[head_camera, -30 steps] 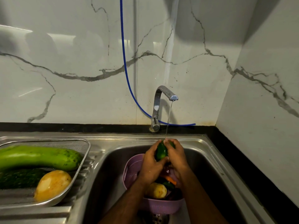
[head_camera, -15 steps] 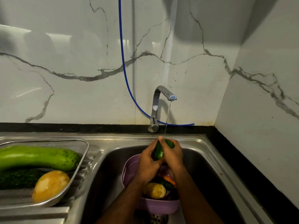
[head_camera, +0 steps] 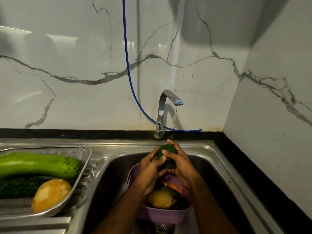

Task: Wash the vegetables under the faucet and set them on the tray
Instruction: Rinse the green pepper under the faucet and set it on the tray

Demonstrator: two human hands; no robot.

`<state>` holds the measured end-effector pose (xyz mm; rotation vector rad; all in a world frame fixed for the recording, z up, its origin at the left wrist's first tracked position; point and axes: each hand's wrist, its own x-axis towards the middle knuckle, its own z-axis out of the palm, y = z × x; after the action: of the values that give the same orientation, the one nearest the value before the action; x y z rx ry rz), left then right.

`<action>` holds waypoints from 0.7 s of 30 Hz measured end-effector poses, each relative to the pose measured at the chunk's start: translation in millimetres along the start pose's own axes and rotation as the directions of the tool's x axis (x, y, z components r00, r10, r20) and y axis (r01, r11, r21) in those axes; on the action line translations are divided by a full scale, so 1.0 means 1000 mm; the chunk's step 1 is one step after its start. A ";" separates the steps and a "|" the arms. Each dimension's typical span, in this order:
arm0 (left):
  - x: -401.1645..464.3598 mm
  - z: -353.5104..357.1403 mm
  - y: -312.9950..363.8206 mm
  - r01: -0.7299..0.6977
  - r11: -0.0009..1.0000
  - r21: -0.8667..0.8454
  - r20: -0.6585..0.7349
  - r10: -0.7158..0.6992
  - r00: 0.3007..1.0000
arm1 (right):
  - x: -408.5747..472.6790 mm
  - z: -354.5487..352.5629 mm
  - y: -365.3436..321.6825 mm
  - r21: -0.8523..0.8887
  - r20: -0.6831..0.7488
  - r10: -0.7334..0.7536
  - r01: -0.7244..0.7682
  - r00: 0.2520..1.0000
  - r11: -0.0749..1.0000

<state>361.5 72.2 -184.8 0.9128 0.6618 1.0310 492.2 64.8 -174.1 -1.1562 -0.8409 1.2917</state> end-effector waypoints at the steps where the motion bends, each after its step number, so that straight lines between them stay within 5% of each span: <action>1: 0.001 0.000 0.000 0.028 0.999 -0.031 0.004 -0.028 1.000 | -0.002 0.001 -0.001 0.013 0.008 -0.002 0.002 1.000 1.000; 9: 0.006 -0.001 -0.001 0.083 0.978 -0.190 0.012 -0.082 0.997 | 0.000 0.011 0.001 0.319 -0.059 0.004 0.015 0.998 0.948; 14: 0.013 0.004 -0.006 0.033 0.970 0.242 -0.173 0.010 0.985 | 0.013 0.013 0.008 -0.009 -0.261 -0.109 0.111 0.959 0.994; 18: 0.010 0.009 -0.004 0.009 0.964 0.266 -0.150 0.032 0.988 | 0.016 0.015 0.011 -0.254 -0.305 -0.262 0.187 0.915 0.949; 21: 0.011 0.013 -0.005 -0.037 0.945 0.324 -0.128 0.083 0.988 | 0.016 0.015 0.010 -0.231 -0.284 -0.262 0.199 0.922 0.952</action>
<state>378.1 76.9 -183.5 1.1560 0.9438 1.0665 477.6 82.3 -182.0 -1.3325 -0.8527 0.8158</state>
